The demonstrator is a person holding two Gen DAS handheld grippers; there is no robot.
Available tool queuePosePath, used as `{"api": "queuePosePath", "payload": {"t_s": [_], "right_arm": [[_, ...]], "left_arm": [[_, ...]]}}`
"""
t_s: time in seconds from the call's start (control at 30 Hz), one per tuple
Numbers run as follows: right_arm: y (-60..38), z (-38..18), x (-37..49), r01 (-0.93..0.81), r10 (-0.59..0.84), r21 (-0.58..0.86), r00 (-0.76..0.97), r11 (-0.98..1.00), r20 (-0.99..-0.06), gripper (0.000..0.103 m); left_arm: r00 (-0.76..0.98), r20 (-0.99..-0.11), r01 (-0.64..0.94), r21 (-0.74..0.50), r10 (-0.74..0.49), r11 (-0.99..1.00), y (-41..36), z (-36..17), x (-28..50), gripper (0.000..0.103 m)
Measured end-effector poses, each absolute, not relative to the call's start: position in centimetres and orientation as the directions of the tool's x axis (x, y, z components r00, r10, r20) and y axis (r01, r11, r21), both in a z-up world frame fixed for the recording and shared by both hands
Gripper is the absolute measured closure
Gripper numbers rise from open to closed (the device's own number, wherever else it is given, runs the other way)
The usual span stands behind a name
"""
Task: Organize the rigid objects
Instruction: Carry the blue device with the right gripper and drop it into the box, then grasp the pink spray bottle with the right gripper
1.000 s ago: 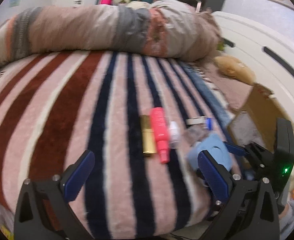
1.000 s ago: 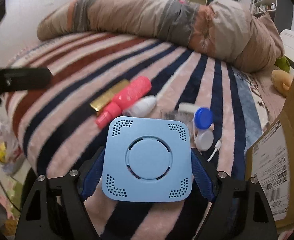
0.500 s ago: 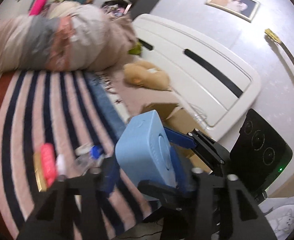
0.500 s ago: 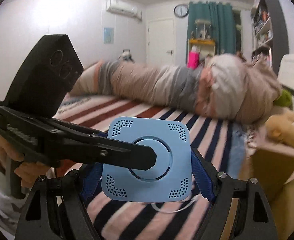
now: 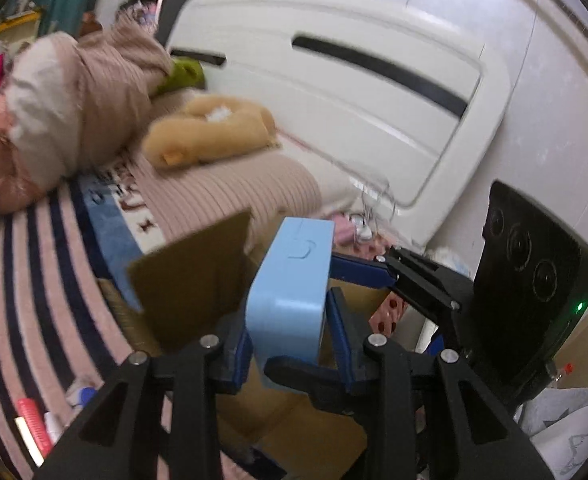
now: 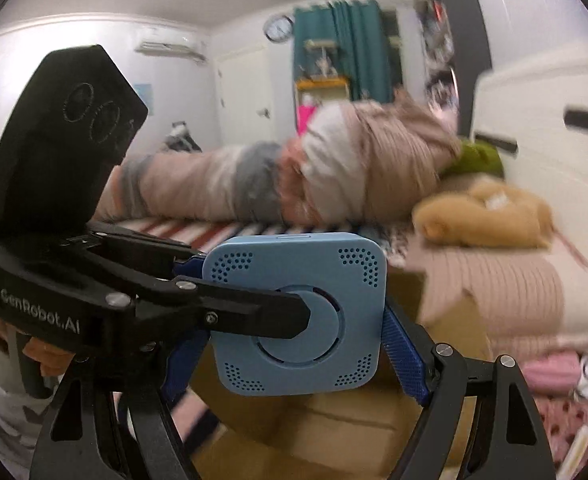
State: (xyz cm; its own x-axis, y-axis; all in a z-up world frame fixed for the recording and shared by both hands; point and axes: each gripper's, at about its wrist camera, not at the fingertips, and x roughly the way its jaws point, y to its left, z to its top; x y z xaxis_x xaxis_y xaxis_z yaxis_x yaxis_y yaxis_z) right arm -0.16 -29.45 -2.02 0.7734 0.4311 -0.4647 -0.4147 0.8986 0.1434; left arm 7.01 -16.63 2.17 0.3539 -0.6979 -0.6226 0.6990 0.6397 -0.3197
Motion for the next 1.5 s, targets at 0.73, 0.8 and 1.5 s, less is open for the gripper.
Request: {"api": "queuePosePath", "payload": {"t_s": [0.73,0.8,1.5], "right_arm": [[-28.3,-2.7,-1.1,-0.335,0.280,0.001,0.787,0.942,-0.550,0.001],[-27.4,-1.8,-1.7,-0.319,0.259,-0.023,0.810,0.948,-0.527,0.001],[-3.9,-7.1,2.2,-0.651,0.600,0.213,0.456,0.729,-0.657,0.024]], "left_arm": [[0.428,-0.633,0.660,-0.268,-0.645,0.702,-13.6,3.7,5.2,0.033],[0.490,-0.606,0.633,-0.248,-0.627,0.734,-11.2,4.7,4.5,0.031],[0.752,-0.626,0.067,-0.236,-0.205,0.969,13.4,-5.6,1.8,0.023]]}}
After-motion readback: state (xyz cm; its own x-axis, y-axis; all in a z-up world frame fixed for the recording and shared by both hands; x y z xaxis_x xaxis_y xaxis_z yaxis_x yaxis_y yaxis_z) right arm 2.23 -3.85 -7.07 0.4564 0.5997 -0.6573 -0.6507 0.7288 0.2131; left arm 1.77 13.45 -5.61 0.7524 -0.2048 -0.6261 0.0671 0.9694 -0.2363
